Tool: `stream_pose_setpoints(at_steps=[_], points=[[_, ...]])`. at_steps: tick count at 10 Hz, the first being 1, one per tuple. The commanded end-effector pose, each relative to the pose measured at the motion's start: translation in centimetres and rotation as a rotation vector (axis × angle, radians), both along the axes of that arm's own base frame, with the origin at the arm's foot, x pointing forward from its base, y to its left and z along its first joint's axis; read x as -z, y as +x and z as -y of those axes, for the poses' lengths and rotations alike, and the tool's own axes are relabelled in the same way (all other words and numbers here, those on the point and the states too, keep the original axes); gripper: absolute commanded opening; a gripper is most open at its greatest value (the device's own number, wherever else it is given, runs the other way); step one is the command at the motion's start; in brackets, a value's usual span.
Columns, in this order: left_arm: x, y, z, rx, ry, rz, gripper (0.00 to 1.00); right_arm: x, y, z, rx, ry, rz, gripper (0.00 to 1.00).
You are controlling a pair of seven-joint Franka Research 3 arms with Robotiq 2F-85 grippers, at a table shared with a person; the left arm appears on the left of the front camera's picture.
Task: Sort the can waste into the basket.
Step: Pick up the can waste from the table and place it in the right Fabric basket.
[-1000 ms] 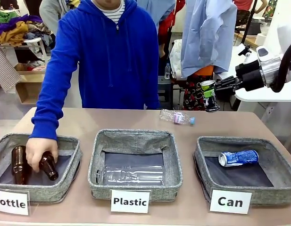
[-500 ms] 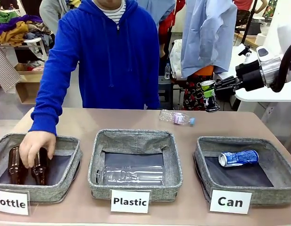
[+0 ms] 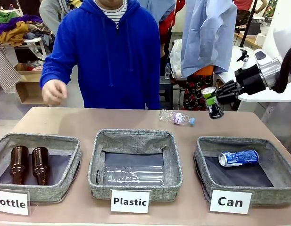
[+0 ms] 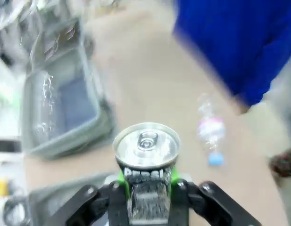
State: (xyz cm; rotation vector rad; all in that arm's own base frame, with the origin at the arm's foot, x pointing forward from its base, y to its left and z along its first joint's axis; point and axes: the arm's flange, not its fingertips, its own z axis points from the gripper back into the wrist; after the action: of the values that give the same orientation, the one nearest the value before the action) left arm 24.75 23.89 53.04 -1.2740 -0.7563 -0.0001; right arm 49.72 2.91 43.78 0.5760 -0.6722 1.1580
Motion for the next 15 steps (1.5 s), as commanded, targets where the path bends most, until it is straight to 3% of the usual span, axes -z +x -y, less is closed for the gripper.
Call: stream_pose_setpoints(at_steps=[1, 3, 7, 8, 9, 11, 12, 13, 15], points=[[0.6, 0.9, 0.8, 0.015, 0.02, -0.004, 1.0, -0.1, -5.2, 1.5, -0.179, -0.163, -0.016, 0.35], [0.6, 1.6, 1.2, 0.033, 0.026, -0.005, 1.0, 0.7, -7.9, 2.6, -0.238, -0.243, 0.008, 0.35], [1.2, 1.7, 1.8, 0.034, 0.017, -0.009, 1.0, 1.3, -8.4, 2.9, -0.306, -0.303, -0.024, 0.35], [2.0, 2.5, 3.8, 0.13, 0.02, -0.002, 1.0, 1.6, -8.2, 2.8, -0.291, -0.338, -0.029, 0.35], [3.5, 4.1, 7.2, 0.281, 0.025, -0.046, 1.0, 1.8, -7.9, 2.7, -0.298, -0.348, -0.03, 0.9], [5.7, 6.4, 11.8, 0.43, 0.064, -0.122, 1.0, 2.2, -7.8, 2.7, -0.284, -0.412, -0.049, 1.0], [6.5, 7.1, 13.1, 0.443, 0.15, -0.163, 1.0, 2.3, -7.9, 2.8, -0.285, -0.421, -0.049, 1.0], [5.0, 5.4, 11.1, 0.353, 0.018, -0.102, 1.0, 2.4, -8.1, 2.8, -0.289, -0.433, -0.05, 1.0], [5.0, 5.4, 11.1, 0.353, 0.018, -0.102, 1.0, 2.5, -7.8, 2.9, -0.271, -0.411, -0.051, 1.0]])
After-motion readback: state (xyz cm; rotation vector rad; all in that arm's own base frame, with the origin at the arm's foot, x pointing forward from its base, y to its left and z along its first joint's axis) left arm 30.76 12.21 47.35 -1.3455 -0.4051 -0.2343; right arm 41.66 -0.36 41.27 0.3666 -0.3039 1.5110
